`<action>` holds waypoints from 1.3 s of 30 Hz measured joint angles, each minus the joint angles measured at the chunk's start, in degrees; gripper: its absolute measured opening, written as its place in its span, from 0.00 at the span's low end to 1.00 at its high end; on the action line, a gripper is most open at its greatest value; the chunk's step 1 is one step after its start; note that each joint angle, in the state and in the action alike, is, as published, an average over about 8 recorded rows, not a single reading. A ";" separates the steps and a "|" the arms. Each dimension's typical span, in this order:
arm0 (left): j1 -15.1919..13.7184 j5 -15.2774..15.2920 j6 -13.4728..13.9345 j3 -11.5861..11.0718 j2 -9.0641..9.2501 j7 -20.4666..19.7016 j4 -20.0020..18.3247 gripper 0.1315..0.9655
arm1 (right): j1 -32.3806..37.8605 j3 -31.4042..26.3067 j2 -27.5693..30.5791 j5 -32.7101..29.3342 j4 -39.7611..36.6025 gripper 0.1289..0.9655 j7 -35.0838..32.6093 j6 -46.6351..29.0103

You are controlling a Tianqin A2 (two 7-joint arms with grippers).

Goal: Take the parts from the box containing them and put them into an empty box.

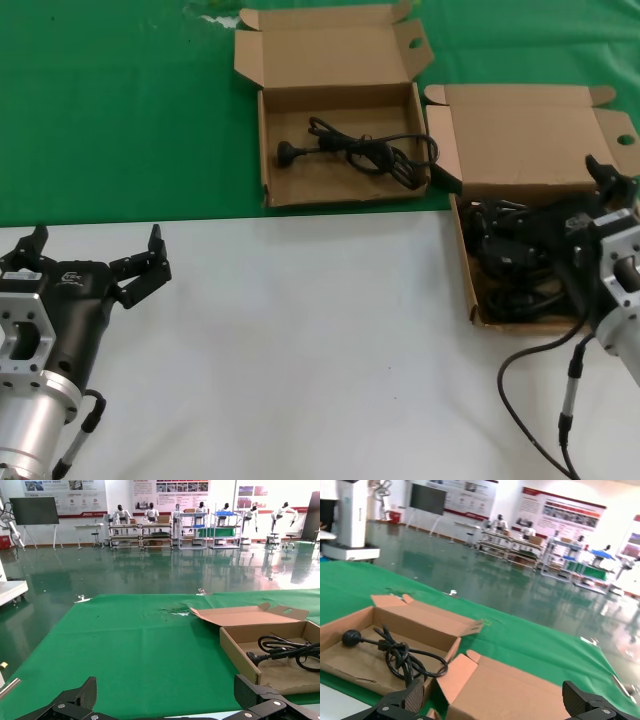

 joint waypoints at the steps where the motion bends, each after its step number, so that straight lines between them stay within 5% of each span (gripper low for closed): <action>1: 0.00 0.00 0.00 0.00 0.00 0.00 0.00 0.98 | -0.69 0.17 -0.02 0.13 0.62 1.00 0.64 0.49; 17: 0.00 0.00 0.00 0.00 0.00 0.00 0.00 1.00 | -10.61 2.60 -0.31 2.06 9.56 1.00 9.80 7.56; 39: 0.00 0.00 0.00 0.00 0.00 0.00 0.00 1.00 | -11.22 2.75 -0.32 2.18 10.11 1.00 10.35 7.99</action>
